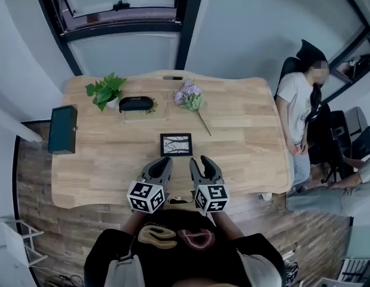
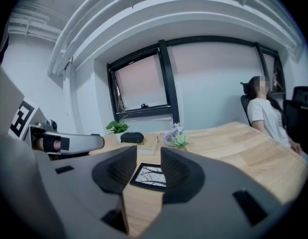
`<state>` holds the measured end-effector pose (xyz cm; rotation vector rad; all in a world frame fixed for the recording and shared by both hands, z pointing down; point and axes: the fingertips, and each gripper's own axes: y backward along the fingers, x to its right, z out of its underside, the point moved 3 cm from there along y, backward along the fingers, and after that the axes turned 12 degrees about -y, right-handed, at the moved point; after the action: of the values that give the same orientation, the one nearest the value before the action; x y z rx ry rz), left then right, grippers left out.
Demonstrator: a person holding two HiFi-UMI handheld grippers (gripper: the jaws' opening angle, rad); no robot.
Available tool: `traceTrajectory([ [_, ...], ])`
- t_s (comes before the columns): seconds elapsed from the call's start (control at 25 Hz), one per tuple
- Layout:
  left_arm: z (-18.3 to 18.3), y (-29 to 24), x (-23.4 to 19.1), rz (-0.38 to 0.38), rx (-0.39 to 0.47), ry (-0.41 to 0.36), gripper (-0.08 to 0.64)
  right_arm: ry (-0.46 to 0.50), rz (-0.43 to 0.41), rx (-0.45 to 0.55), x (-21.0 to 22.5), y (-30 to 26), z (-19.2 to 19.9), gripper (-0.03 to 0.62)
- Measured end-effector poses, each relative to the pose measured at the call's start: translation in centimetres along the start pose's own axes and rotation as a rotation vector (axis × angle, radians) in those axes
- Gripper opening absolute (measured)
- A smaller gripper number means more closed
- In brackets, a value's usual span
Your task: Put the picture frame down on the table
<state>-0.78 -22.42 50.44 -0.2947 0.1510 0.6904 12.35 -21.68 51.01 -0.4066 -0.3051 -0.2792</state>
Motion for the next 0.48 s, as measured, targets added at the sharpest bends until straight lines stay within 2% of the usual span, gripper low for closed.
traceTrajectory([
  [0.24,-0.7,1.7,0.6,-0.024,0.046,-0.035,0.032,0.037,-0.01,0.059,-0.6,1.4,-0.9,0.126],
  [0.48,-1.3,2.5,1.3,-0.025,0.077,-0.066,0.032,0.075,0.022,0.123,-0.7,2.7,-1.4,0.055],
])
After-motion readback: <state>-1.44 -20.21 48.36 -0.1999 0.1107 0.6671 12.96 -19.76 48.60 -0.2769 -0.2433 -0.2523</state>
